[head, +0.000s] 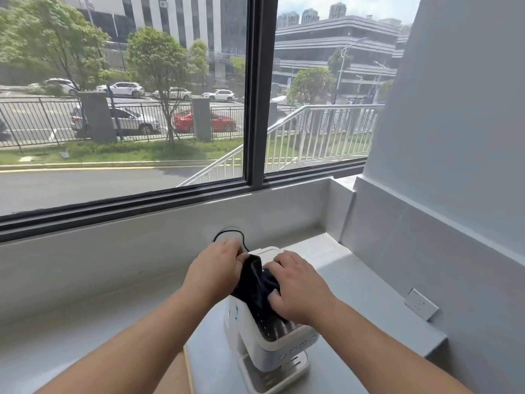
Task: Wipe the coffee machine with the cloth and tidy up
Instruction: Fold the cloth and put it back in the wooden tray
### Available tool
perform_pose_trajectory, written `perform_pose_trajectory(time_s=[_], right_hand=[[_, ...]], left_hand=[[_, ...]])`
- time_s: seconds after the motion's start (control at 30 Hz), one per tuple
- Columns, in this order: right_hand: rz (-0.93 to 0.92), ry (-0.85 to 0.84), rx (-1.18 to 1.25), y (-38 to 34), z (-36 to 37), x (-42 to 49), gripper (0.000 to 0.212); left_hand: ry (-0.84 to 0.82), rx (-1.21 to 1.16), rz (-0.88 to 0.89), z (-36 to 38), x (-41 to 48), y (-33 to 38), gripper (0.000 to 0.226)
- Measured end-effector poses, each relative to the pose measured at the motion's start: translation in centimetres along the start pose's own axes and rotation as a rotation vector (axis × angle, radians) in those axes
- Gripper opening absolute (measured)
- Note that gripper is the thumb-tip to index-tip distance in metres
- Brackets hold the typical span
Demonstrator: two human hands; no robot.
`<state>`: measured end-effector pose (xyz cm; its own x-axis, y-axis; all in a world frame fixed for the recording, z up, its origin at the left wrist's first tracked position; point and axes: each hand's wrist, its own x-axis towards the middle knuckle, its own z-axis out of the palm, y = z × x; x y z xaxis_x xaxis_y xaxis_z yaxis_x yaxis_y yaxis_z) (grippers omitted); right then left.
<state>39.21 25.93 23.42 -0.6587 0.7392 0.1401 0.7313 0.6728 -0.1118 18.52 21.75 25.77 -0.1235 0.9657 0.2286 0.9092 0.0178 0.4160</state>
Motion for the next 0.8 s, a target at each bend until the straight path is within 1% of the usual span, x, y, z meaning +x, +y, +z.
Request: perform_pose_trajectory(time_s=[0.07, 0.1, 0.2, 0.23, 0.27, 0.37, 0.5, 0.57, 0.67, 0.73, 0.8], right_hand=[[-0.020, 0.061, 0.039, -1.1, -0.4, -0.1, 0.039], [-0.010, 0.069, 0.057, -1.6, -0.5, -0.2, 0.040], [0.070, 0.006, 0.169, -2.6, -1.0, -0.2, 0.062], [0.099, -0.010, 0.209, -2.9, -1.2, -0.2, 0.065], [0.115, -0.002, 0.240, -3.2, -1.4, -0.1, 0.060], [0.157, 0.102, 0.320, -4.4, -2.0, 0.4, 0.041], [0.300, 0.154, 0.433, -4.8, -3.2, 1.4, 0.024], [0.344, 0.145, 0.454, -4.4, -4.0, 1.9, 0.024], [0.403, 0.163, 0.524, -3.8, -5.0, 2.4, 0.032], [0.415, 0.182, 0.529, -3.6, -5.6, 2.8, 0.030], [0.406, 0.196, 0.532, -3.5, -6.1, 3.2, 0.023]], left_hand=[[0.071, -0.002, 0.035, -1.0, 0.4, 0.1, 0.022], [0.100, -0.013, 0.044, -1.5, 0.6, 0.2, 0.022], [0.145, -0.060, 0.037, -2.7, 1.3, 0.9, 0.023], [0.152, -0.071, 0.040, -3.1, 1.5, 1.1, 0.023], [0.158, -0.081, 0.045, -3.4, 1.6, 1.2, 0.023], [0.162, -0.107, 0.071, -4.2, 2.0, 1.7, 0.023], [0.178, -0.142, 0.088, -5.1, 2.7, 1.8, 0.021], [0.217, -0.180, 0.083, -5.7, 2.9, 1.4, 0.021], [0.246, -0.244, 0.077, -6.5, 2.9, 0.2, 0.020], [0.221, -0.243, 0.091, -6.9, 2.7, -0.8, 0.021], [0.176, -0.216, 0.105, -7.0, 2.4, -1.9, 0.027]])
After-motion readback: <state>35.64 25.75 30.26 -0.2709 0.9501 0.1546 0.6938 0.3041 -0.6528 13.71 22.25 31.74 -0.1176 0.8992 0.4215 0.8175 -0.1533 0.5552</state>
